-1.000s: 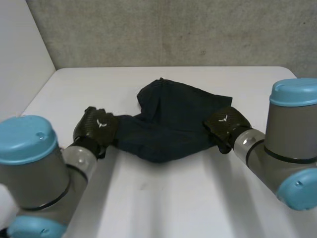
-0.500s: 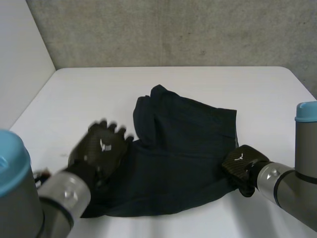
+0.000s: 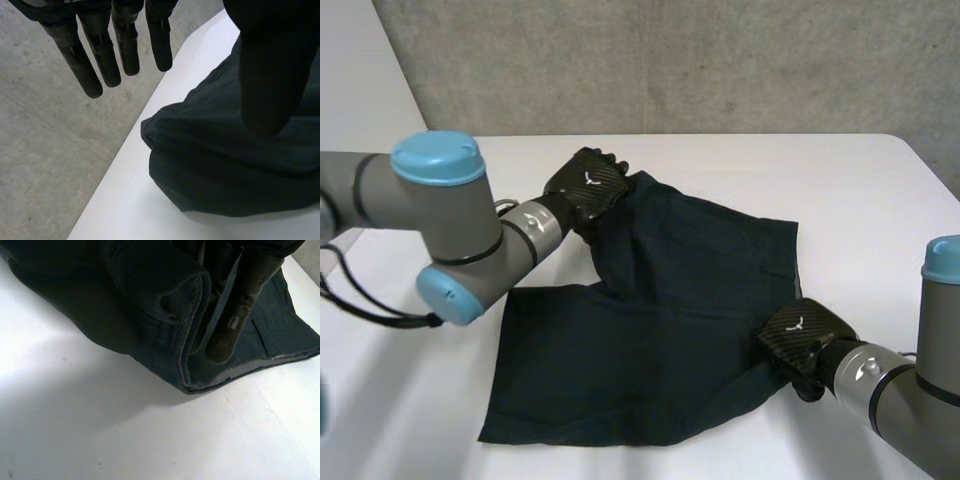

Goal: Fold the shorts.

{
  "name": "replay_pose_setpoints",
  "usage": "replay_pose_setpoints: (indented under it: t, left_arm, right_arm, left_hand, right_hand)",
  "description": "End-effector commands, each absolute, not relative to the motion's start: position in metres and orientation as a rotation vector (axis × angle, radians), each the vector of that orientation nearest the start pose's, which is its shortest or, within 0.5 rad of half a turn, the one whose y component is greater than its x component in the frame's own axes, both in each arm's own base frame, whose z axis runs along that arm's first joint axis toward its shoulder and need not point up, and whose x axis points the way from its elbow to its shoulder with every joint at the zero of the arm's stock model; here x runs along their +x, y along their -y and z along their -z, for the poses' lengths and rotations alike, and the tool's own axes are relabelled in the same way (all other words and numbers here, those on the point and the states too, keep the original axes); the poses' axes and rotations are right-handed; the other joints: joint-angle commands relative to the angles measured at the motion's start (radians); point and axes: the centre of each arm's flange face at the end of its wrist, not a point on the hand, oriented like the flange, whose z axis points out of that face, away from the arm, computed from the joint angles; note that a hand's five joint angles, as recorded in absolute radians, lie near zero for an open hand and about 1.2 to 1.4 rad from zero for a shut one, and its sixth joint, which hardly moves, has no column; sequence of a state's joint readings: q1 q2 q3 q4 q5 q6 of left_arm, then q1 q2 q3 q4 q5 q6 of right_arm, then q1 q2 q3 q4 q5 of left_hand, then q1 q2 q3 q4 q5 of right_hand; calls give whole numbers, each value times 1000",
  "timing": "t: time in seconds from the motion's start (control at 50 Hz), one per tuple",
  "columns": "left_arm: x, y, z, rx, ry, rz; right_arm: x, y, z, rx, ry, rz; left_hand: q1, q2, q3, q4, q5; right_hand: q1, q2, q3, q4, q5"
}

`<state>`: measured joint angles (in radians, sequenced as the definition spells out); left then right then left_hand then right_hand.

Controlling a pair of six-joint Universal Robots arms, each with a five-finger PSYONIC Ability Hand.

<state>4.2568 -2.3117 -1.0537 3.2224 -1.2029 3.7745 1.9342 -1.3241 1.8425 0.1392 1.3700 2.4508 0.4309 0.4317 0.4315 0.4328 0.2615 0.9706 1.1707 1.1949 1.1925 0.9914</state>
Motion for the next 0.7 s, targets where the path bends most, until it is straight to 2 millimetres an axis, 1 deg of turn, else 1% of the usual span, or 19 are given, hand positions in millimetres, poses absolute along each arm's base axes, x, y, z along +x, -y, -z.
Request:
replay_pose_setpoints:
  t: [0.02, 0.1, 0.12, 0.2, 0.24, 0.3, 0.32, 0.34, 0.38, 0.44, 0.5, 0.56, 0.62, 0.64, 0.7]
  left_arm:
    - [-353, 345, -169, 1675, -1887, 2173]
    - [-357, 349, -167, 1717, -1830, 2195]
    - [-357, 352, -161, 1721, -1835, 2183]
    - [-359, 357, -146, 1740, -1847, 2145]
    - [-359, 358, -142, 1752, -1841, 2128]
    - [-360, 361, -141, 1757, -1786, 2116]
    - [-360, 362, -141, 1753, -1773, 2112]
    - [-359, 366, -143, 1724, -1751, 2100]
    - [-356, 370, -144, 1667, -1750, 2081]
    - [-349, 379, -145, 1526, -1768, 2024]
    - [-341, 381, -141, 1443, -1801, 1952]
    - [-341, 372, -133, 1425, -1847, 1880]
    - [-336, 362, -125, 1426, -1902, 1805]
    - [-331, 359, -128, 1408, -1918, 1771]
    - [-325, 355, -134, 1354, -1929, 1734]
  right_arm:
    - [234, 194, -158, -1514, -2326, 1396]
    - [234, 195, -157, -1512, -2325, 1405]
    - [234, 195, -156, -1511, -2329, 1399]
    - [233, 197, -153, -1508, -2338, 1388]
    - [233, 196, -153, -1508, -2338, 1386]
    - [233, 196, -152, -1508, -2339, 1384]
    - [233, 196, -152, -1508, -2339, 1384]
    - [233, 196, -152, -1508, -2339, 1384]
    - [233, 196, -152, -1508, -2340, 1382]
    - [233, 197, -151, -1509, -2341, 1380]
    - [233, 197, -151, -1509, -2342, 1377]
    - [234, 197, -151, -1510, -2340, 1377]
    - [234, 197, -151, -1510, -2340, 1377]
    - [234, 197, -151, -1510, -2339, 1379]
    - [234, 197, -151, -1511, -2338, 1379]
  left_hand:
    - [91, 90, 90, 89, 86]
    - [173, 172, 172, 171, 168]
    - [191, 190, 190, 189, 185]
    - [199, 199, 199, 198, 194]
    - [229, 228, 228, 227, 224]
    - [515, 515, 515, 514, 510]
    - [647, 647, 647, 645, 642]
    - [870, 869, 869, 868, 864]
    - [965, 964, 964, 963, 960]
    - [965, 965, 965, 963, 960]
    - [965, 965, 965, 963, 960]
    - [965, 965, 965, 963, 960]
    - [965, 965, 965, 963, 960]
    - [965, 965, 965, 963, 960]
    - [965, 965, 965, 963, 960]
  right_hand:
    - [426, 226, 201, 204, 230]
    - [426, 226, 201, 204, 230]
    - [426, 226, 201, 204, 230]
    - [426, 226, 201, 204, 230]
    - [426, 226, 201, 204, 230]
    - [426, 226, 201, 204, 230]
    - [426, 226, 201, 204, 230]
    - [426, 226, 201, 204, 230]
    - [426, 226, 201, 204, 230]
    - [426, 226, 201, 204, 230]
    - [426, 226, 201, 204, 230]
    - [426, 226, 201, 204, 230]
    - [426, 226, 201, 204, 230]
    - [426, 226, 201, 204, 230]
    - [426, 226, 201, 204, 230]
